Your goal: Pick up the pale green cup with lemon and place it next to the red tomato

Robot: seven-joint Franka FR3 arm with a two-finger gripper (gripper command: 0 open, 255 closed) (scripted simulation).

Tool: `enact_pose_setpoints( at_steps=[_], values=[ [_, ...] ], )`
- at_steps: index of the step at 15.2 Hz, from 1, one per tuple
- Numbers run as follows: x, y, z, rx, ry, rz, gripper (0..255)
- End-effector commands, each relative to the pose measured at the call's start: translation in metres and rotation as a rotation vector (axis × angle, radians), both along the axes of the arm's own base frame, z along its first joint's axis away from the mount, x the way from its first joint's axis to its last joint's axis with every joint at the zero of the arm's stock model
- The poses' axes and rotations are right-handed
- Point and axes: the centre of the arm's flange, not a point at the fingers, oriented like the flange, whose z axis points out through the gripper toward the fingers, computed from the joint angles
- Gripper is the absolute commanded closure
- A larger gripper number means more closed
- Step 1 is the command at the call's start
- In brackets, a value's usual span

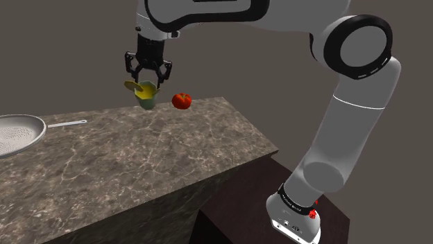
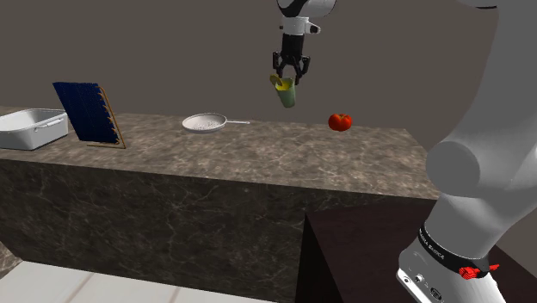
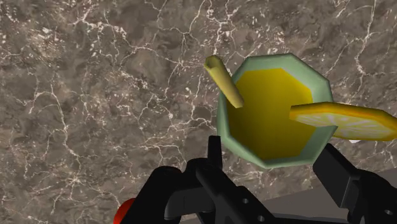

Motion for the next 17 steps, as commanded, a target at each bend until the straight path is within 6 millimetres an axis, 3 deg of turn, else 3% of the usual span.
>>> enact_pose_setpoints(
  at_steps=[1,17],
  values=[
    [0.008,-0.026,0.001,0.0,0.0,0.001,255],
    [0.075,-0.226,0.002,0.0,0.0,0.001,255]
  ],
)
